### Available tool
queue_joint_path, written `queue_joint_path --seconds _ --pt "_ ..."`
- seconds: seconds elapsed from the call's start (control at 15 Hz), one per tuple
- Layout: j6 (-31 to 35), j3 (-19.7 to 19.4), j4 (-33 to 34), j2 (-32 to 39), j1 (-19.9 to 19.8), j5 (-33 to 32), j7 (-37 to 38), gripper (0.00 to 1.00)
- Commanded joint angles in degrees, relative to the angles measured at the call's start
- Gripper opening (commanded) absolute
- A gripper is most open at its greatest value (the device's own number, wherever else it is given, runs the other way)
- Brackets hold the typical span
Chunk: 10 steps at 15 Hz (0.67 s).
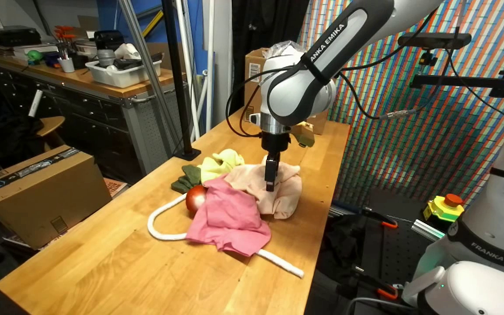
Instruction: Separate the clothes and the plush toy
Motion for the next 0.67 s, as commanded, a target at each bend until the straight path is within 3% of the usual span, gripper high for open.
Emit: queue_joint_path --seconds 0.0,0.33,0.4,0.6 --pt "1.05 1.82 1.69 2.17 -1.57 -2.41 0.74 1.0" --pt "1.37 2.32 1.96 3.52 -1.96 -4.51 1.46 1.0" --pt "1.67 2.45 1.81 3.43 -2.12 -4.64 1.47 0.83" --pt "2.1 2.67 1.57 3.25 -2.52 -4.86 1.42 0.56"
